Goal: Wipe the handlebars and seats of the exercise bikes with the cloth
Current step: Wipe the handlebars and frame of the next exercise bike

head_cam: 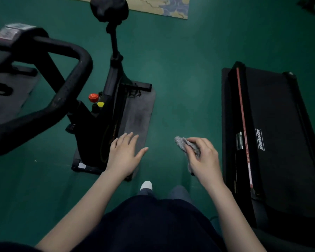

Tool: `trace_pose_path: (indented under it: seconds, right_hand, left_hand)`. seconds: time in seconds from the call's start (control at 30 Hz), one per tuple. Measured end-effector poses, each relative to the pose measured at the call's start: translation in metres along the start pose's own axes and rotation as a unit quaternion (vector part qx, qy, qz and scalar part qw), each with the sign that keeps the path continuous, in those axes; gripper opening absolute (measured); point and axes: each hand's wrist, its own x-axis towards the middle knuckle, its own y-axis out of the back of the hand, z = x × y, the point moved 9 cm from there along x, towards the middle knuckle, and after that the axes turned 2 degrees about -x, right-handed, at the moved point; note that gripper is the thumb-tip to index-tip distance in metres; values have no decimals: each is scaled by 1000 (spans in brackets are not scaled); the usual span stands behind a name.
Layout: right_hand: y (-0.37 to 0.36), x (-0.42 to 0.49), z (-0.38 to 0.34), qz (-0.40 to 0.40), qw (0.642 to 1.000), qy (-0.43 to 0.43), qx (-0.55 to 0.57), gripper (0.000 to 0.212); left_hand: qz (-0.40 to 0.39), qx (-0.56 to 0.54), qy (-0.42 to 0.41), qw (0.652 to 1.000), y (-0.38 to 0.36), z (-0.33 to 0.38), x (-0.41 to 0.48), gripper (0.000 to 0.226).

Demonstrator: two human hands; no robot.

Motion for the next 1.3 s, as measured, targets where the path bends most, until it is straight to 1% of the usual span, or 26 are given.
trace_pose_path:
  seconds: [0.27, 0.47, 0.6, 0.8, 1.07, 1.3]
  right_hand:
    - [-16, 99, -28, -73, 993, 96, 2, 12]
    - [-9, 182, -27, -135, 974, 183, -7, 11]
    - [4, 239, -13, -159, 964, 210, -19, 11]
    - [4, 286, -14, -202, 947, 250, -18, 10]
    - [-40, 324, -64, -266, 911, 315, -22, 12]
    - [-103, 342, -142, -303, 868, 393, -21, 12]
  left_hand:
    - [4, -37, 109, 993, 4, -15, 35, 68]
    - [36, -64, 213, 974, 11, 2, 77, 68]
    - [54, -78, 259, 961, 15, 24, 104, 68]
    - [79, -94, 316, 941, 27, 37, 121, 69]
    - [92, -129, 405, 900, 39, 6, 120, 68]
    - [97, -157, 470, 863, 46, -53, 122, 68]
